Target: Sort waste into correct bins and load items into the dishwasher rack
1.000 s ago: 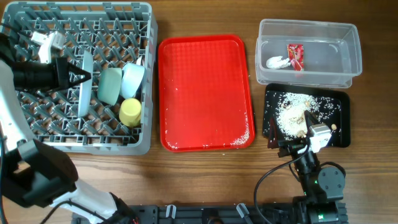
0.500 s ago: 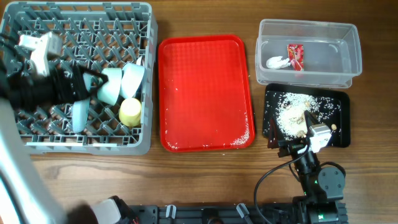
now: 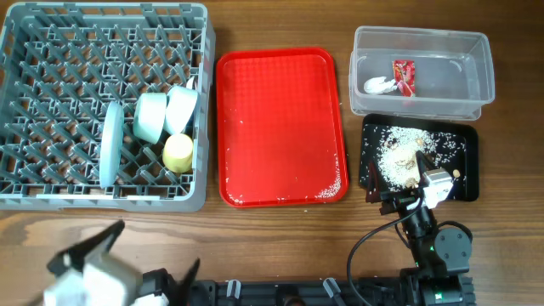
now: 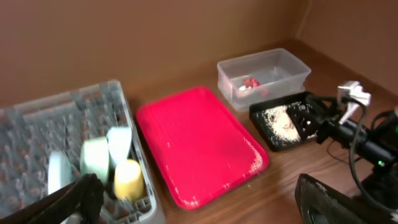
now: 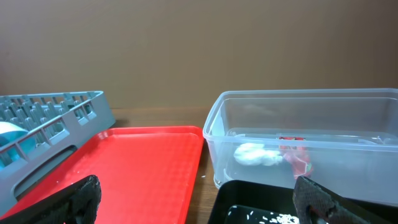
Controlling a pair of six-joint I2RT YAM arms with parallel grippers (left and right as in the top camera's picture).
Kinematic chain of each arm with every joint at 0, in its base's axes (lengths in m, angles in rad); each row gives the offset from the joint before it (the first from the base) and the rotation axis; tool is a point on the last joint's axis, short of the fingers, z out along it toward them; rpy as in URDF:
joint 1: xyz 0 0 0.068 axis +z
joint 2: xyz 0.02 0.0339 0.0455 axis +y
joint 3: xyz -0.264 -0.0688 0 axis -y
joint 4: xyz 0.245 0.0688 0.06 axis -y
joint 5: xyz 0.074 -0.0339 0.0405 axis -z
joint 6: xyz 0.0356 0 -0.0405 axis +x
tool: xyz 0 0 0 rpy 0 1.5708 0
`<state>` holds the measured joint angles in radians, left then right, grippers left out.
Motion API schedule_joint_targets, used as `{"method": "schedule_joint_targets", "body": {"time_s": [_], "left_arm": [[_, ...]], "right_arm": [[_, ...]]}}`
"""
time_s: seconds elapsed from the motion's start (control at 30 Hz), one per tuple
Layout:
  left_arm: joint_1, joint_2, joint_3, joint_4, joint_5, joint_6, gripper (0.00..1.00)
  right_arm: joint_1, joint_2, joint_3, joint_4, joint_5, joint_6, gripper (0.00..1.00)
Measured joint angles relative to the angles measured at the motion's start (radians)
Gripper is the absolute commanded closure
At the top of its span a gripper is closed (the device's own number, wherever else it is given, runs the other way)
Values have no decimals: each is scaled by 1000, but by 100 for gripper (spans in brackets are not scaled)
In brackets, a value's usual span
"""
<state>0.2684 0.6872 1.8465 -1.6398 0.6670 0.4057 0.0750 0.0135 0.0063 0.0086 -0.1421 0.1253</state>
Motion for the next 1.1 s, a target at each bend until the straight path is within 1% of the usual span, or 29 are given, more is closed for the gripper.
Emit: {"method": "schedule_joint_targets", "body": {"time_s": [0.07, 0.13, 0.2, 0.27, 0.3, 0.33, 0.4, 0.43, 0.47, 0.5, 0.53, 0.57, 0.63, 0.67, 0.7, 0.73, 0.83, 0.87, 0.93, 1.0, 1.1], "left_arm": [[-48, -51, -84, 103, 23, 37, 0], [-95, -72, -245, 241, 42, 52, 0], [-171, -100, -452, 441, 67, 58, 0], [-254, -151, -703, 698, 107, 64, 0], [-278, -175, -799, 790, 126, 64, 0], [-308, -227, -952, 951, 164, 67, 0], [-337, -298, -1145, 1125, 212, 66, 0], [-343, -330, -1216, 1186, 218, 51, 0], [-346, -358, -1271, 1242, 212, 6, 0], [-346, -388, -1318, 1287, 178, -75, 0], [-347, -430, -1361, 1312, 119, -194, 0], [-347, -461, -1388, 1318, 66, -297, 0], [-347, -523, -1450, 1333, -84, -504, 0], [-347, -537, -1470, 1340, -125, -541, 0], [-347, -557, -1502, 1351, -167, -570, 0], [-347, -601, -1582, 1368, -238, -608, 0], [-341, -657, -1700, 1433, -327, -639, 0], [-325, -669, -1749, 1469, -389, -653, 0], [-319, -673, -1797, 1561, -445, -657, 0], [-319, -673, -1829, 1571, -497, -660, 0], [-319, -674, -1830, 1573, -521, -660, 0]], "right_arm": [[0, 0, 0, 0, 0, 0, 0], [0, 0, 0, 0, 0, 0, 0], [0, 0, 0, 0, 0, 0, 0], [0, 0, 0, 0, 0, 0, 0], [0, 0, 0, 0, 0, 0, 0], [0, 0, 0, 0, 0, 0, 0], [0, 0, 0, 0, 0, 0, 0], [0, 0, 0, 0, 0, 0, 0], [0, 0, 0, 0, 0, 0, 0], [0, 0, 0, 0, 0, 0, 0], [0, 0, 0, 0, 0, 0, 0], [0, 0, 0, 0, 0, 0, 0], [0, 0, 0, 0, 0, 0, 0], [0, 0, 0, 0, 0, 0, 0], [0, 0, 0, 0, 0, 0, 0], [0, 0, 0, 0, 0, 0, 0], [0, 0, 0, 0, 0, 0, 0], [0, 0, 0, 0, 0, 0, 0], [0, 0, 0, 0, 0, 0, 0], [0, 0, 0, 0, 0, 0, 0], [0, 0, 0, 0, 0, 0, 0]]}}
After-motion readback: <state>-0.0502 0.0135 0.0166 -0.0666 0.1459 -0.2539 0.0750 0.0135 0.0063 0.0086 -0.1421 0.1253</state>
